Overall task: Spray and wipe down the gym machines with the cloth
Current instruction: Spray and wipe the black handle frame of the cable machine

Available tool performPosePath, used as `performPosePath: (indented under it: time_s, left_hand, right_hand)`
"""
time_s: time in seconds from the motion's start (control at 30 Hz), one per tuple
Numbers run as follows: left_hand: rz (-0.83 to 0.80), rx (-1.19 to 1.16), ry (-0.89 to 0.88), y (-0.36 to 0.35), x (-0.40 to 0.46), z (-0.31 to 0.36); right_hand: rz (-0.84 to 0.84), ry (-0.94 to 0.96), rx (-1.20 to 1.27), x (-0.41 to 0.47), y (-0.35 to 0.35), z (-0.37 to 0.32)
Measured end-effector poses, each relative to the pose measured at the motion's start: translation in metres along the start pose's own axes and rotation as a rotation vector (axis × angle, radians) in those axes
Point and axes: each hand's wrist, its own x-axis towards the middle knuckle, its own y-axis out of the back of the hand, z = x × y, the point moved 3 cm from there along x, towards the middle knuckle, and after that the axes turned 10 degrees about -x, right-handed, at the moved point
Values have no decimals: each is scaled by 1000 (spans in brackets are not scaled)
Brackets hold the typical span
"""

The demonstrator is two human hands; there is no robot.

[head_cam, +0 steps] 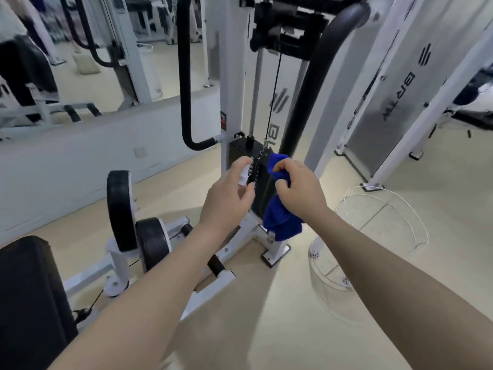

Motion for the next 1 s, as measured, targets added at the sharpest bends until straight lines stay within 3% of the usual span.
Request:
performPosePath:
  time_s: [0.27,0.57,0.73,1.0]
  left_hand:
    - [13,163,-133,6,53,47]
    - [7,94,-196,-30,117,76]
    - [97,94,-225,-51,163,101]
    - [284,313,-275,-75,203,127]
  right_hand:
    - [142,72,148,35,61,6]
    - [532,-19,333,89,121,46]
    - [556,100,391,130,148,64]
    - [526,338,444,167,160,75]
